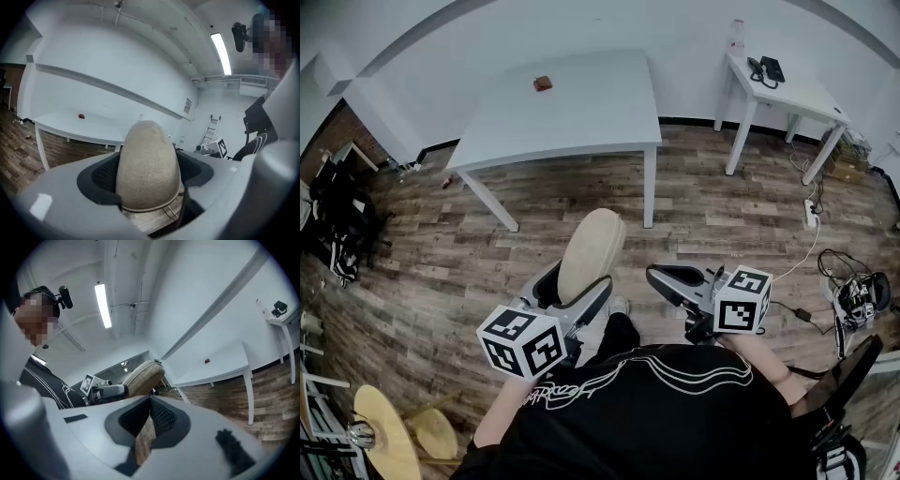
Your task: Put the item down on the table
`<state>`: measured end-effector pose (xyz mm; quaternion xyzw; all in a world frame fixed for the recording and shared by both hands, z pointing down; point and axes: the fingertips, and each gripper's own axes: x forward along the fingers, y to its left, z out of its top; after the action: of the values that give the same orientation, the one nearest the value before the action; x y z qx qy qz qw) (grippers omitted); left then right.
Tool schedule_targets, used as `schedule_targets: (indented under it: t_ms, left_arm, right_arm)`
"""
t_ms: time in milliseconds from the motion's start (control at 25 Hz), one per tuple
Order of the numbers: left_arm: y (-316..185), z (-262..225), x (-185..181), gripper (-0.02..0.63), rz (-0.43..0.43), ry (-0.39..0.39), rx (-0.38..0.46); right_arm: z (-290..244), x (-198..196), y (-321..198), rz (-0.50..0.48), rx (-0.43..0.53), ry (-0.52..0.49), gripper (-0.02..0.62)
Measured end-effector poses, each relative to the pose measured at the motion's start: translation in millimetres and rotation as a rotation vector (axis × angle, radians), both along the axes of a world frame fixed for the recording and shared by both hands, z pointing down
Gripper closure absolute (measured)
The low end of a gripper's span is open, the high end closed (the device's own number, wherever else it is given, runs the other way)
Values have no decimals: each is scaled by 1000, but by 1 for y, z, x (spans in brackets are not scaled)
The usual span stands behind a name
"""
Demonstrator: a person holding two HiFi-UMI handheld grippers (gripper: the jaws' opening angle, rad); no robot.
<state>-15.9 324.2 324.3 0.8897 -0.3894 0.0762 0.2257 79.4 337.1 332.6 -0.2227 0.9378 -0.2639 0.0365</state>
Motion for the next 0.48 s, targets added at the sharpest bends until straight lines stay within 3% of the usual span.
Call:
schedule_targets:
  t_ms: [320, 480]
  left_arm:
    - [-153, 19, -33, 229, 10, 18, -56]
    - [-228, 25, -55, 229, 12, -22, -33]
  right_arm:
    - [15, -22, -153, 57, -60, -6, 588]
    - [23, -38, -229, 77, -88, 8, 588]
